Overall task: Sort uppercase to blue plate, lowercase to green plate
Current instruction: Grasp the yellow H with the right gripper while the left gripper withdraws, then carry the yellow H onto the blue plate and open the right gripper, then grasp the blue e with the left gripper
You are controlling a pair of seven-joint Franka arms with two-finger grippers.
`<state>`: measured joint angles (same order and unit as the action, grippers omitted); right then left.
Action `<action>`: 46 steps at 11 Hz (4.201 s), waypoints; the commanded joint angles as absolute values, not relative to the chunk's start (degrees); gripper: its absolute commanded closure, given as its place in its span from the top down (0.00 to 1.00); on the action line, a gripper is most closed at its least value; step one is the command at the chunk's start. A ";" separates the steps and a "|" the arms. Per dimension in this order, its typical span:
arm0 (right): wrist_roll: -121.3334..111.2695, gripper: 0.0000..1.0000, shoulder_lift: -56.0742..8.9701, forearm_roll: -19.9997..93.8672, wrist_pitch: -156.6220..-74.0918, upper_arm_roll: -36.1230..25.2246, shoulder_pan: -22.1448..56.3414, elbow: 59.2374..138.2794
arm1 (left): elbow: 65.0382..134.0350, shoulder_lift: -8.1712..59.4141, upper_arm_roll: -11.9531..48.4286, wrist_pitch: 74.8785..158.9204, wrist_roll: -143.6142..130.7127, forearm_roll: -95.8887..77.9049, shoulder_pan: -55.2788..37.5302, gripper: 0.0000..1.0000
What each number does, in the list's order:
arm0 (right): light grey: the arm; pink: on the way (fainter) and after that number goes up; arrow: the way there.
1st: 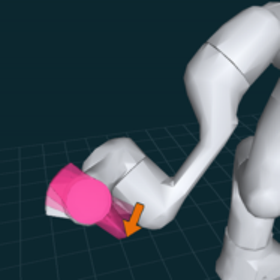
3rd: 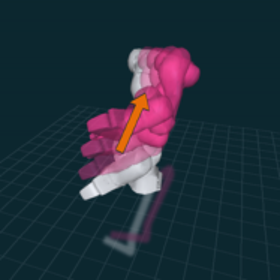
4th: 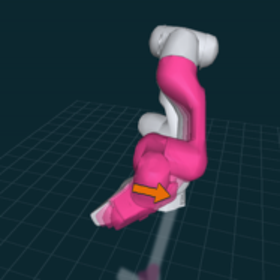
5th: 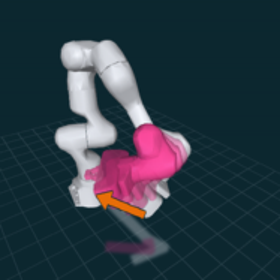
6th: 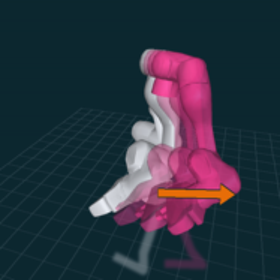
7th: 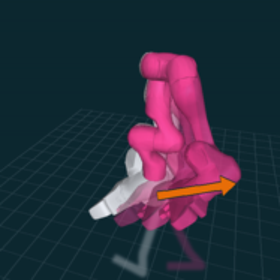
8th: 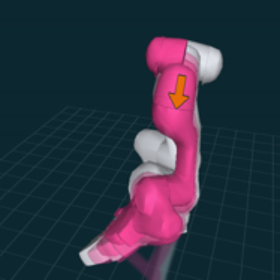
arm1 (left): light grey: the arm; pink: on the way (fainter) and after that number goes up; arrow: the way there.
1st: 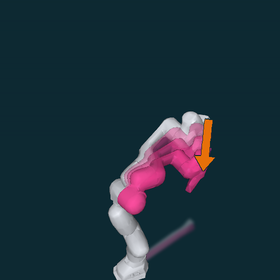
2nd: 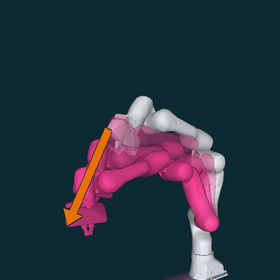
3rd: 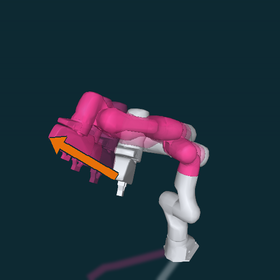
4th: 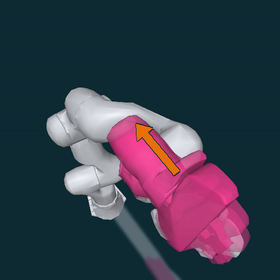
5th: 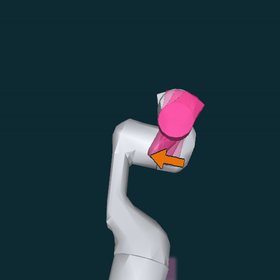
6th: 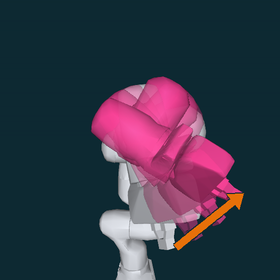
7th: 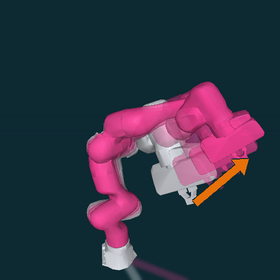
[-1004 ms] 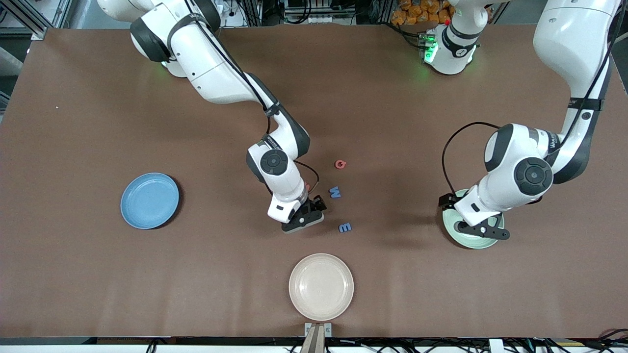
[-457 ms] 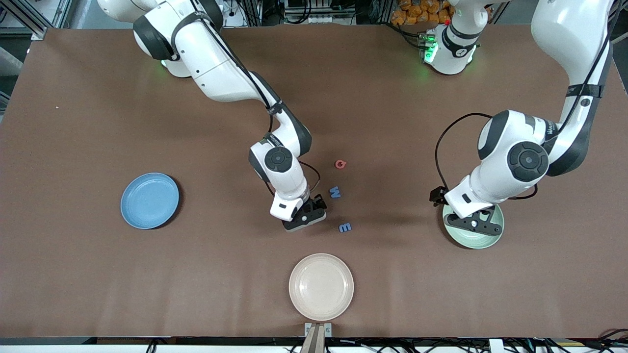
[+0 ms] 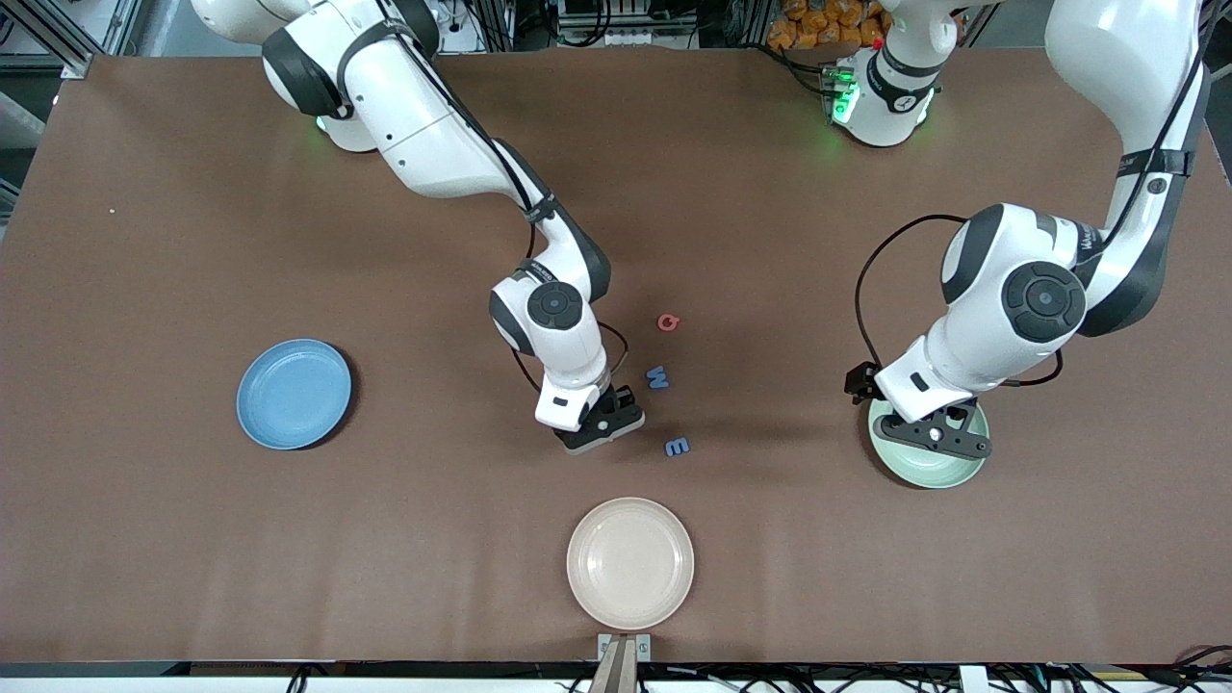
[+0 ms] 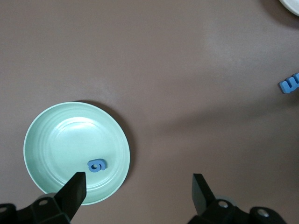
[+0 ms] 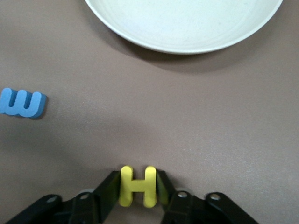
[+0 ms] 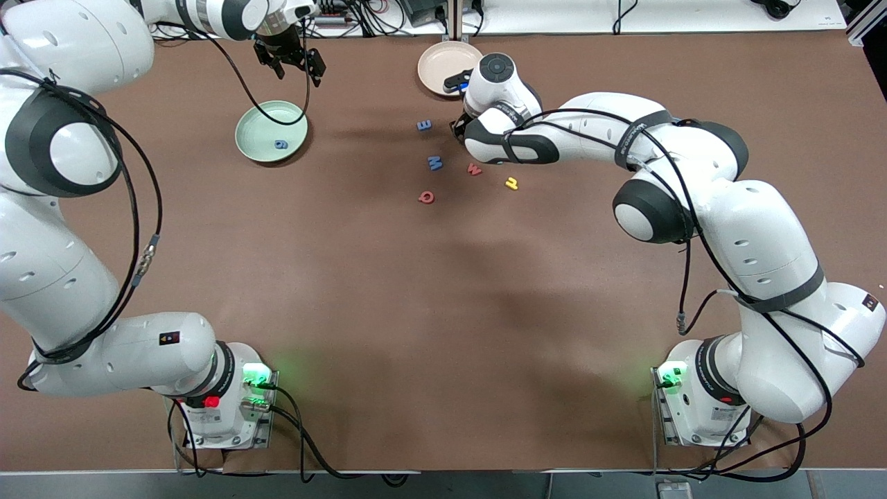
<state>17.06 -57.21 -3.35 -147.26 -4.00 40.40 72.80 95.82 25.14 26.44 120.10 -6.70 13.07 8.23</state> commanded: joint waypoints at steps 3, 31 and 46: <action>18.37 0.00 -56.70 -4.13 -146.78 -4.48 40.17 72.69 | 95.71 24.26 28.56 118.83 -7.47 11.78 8.26 1.00; -29.76 0.00 -23.73 5.08 -134.49 -13.45 10.92 114.61 | 82.53 48.07 20.75 141.50 -18.70 20.65 -14.59 1.00; -23.29 1.00 -24.34 6.68 -132.10 -13.54 12.66 111.27 | 82.09 54.49 19.69 157.68 10.55 20.92 -15.03 0.77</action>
